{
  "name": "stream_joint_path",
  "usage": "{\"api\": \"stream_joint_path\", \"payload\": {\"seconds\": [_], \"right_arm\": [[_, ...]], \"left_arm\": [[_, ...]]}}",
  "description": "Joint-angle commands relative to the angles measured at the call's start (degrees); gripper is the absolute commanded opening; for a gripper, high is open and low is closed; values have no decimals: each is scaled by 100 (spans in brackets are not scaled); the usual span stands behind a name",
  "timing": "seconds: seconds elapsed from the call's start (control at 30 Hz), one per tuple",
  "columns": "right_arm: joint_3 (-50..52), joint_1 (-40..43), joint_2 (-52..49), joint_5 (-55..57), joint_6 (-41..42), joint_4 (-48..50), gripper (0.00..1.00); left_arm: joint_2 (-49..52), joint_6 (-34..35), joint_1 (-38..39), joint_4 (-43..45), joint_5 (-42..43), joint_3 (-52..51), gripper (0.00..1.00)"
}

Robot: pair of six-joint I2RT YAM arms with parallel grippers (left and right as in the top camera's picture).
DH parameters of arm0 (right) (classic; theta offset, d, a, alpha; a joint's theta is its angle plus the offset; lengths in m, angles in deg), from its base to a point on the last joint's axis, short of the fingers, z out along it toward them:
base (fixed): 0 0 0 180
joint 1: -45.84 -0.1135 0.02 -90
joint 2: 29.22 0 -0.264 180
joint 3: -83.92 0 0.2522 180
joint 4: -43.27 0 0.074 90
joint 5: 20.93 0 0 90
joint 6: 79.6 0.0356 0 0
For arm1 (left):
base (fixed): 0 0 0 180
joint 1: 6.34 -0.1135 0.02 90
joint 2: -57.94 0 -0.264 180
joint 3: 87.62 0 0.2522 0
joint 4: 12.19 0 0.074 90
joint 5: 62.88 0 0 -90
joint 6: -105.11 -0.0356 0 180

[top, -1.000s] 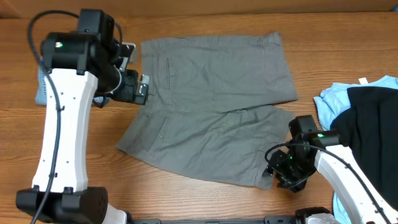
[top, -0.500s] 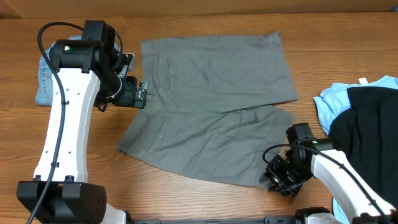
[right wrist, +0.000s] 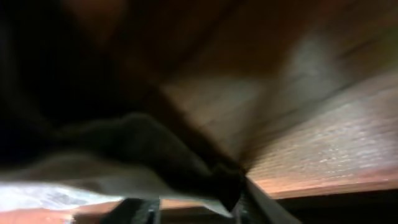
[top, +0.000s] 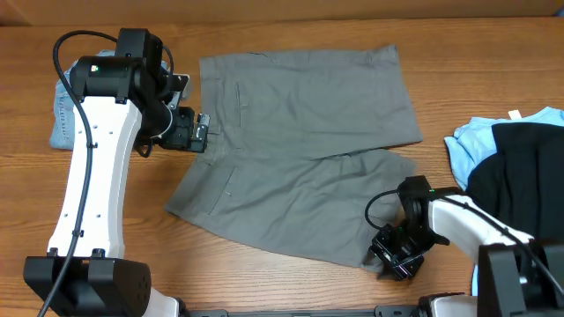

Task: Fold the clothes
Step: 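Move both grippers to the bottom hem corners of the shorts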

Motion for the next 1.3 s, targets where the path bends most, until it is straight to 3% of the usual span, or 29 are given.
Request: {"api": "stream_joint_path", "payload": {"seconds": [0.0, 0.07, 0.3, 0.47, 0.57, 0.77, 0.97, 1.27], "right_arm": [[68, -22, -164, 339, -66, 122, 25], [46, -22, -109, 431, -66, 79, 17], [-354, -22, 590, 920, -59, -444, 11], [-1252, -22, 1370, 1611, 50, -1126, 4], [-1803, 68, 1637, 2549, 605, -1674, 4], [-2033, 144, 1722, 2581, 553, -1998, 4], [-2251, 144, 1740, 2579, 330, -1773, 4], [-2459, 144, 1738, 2577, 229, -1722, 4]], "left_arm": [[-28, -22, -31, -63, -42, -70, 100], [-28, -72, -31, -72, -44, -70, 100], [-28, -68, -31, 24, -111, -70, 100], [-28, -28, -35, -72, -238, -72, 100], [-28, 24, -81, -208, -275, -76, 100], [-28, 258, -334, -400, -238, -295, 100], [-28, 256, -424, -269, 680, -1126, 100], [-28, 1272, -385, 844, 577, -3265, 96]]}}
